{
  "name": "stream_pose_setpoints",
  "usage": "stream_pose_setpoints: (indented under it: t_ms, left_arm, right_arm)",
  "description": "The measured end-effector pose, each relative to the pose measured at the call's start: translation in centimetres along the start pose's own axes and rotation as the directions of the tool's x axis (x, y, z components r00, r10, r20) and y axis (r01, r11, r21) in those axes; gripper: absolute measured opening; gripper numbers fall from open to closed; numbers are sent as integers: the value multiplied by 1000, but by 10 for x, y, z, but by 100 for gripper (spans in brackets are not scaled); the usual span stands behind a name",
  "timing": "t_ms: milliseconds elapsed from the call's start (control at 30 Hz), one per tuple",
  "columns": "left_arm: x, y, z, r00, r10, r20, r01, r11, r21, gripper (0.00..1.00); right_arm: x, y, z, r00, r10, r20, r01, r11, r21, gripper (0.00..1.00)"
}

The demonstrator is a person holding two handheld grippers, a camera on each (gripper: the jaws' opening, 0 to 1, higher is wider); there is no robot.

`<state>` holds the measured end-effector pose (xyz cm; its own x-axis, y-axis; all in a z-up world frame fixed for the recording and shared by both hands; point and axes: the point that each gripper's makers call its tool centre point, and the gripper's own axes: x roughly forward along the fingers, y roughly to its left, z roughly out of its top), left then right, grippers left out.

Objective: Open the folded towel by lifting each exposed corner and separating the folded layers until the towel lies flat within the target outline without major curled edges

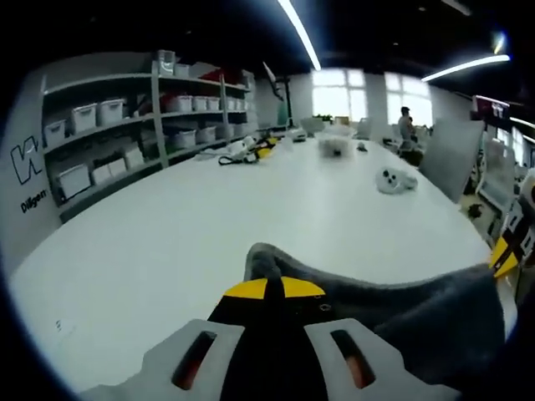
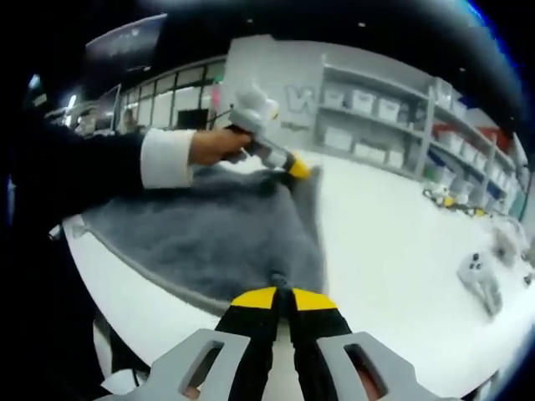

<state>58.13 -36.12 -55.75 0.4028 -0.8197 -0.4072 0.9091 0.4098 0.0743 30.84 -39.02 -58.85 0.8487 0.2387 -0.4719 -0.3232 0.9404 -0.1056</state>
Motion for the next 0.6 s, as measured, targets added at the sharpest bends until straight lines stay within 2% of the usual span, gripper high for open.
stream_pose_setpoints:
  t_ms: [67, 167, 267, 333, 400, 433, 600]
  left_arm:
    - [4, -1, -3, 1000, 10, -3, -10, 1000, 9, 3]
    - [6, -6, -8, 999, 32, -9, -31, 998, 56, 3]
    - [9, -9, -8, 999, 32, -8, -32, 997, 66, 3]
    - [10, -10, -9, 1000, 27, -10, -26, 998, 65, 3]
    - [13, -11, -12, 999, 26, -31, -24, 996, 91, 3]
    - [14, -11, -13, 999, 29, -29, -26, 995, 100, 3]
    - [17, -13, -15, 1000, 29, -7, -28, 996, 89, 7]
  right_arm:
    - [4, 0, -7, 1000, 7, -24, -8, 1000, -5, 2]
    - [3, 0, -7, 1000, 13, -22, -13, 1000, 0, 2]
    - [1, 0, -7, 1000, 17, -16, -17, 1000, 1, 3]
    - [-1, 0, -4, 1000, 22, 6, -22, 1000, 4, 3]
    - [-4, -4, 8, 997, 8, 73, -11, 999, 36, 5]
    - [-6, -7, 11, 996, -3, 87, -1, 999, 46, 6]
    - [-6, -17, 9, 995, -46, 88, 44, 999, 27, 8]
